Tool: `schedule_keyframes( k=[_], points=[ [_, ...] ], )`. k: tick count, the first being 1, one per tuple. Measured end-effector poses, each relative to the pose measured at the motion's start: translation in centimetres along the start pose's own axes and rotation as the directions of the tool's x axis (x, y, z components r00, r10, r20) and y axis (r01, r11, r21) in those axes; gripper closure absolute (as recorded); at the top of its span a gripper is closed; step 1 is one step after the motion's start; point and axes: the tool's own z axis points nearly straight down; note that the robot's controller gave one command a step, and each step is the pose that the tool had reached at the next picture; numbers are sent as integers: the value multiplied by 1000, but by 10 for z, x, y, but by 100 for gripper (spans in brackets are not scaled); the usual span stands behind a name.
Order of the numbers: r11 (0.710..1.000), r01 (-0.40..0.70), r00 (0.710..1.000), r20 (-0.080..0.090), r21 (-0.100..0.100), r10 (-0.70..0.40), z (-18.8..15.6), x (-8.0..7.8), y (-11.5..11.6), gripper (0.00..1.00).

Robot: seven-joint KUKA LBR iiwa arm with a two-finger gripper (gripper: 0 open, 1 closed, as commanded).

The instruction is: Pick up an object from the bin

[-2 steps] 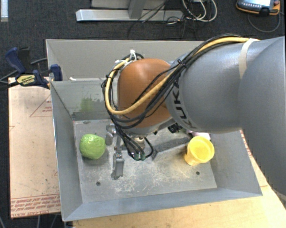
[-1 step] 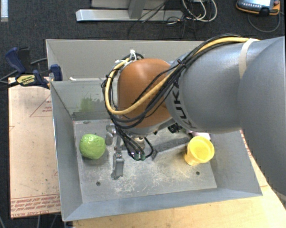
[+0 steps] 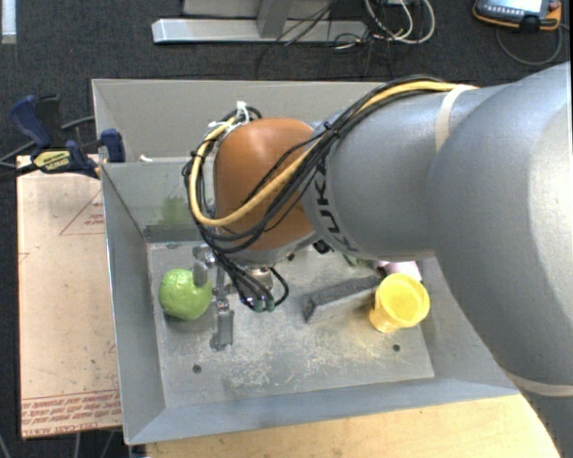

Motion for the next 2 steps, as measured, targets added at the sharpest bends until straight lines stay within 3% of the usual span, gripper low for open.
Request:
schedule_keyframes(
  k=[1, 2],
  points=[
    [997, -71, 997, -4, 0, 71, 43, 5, -32, 0],
    [973, -229, 973, -6, 2, 229, 50, -23, -36, 0]
  ],
)
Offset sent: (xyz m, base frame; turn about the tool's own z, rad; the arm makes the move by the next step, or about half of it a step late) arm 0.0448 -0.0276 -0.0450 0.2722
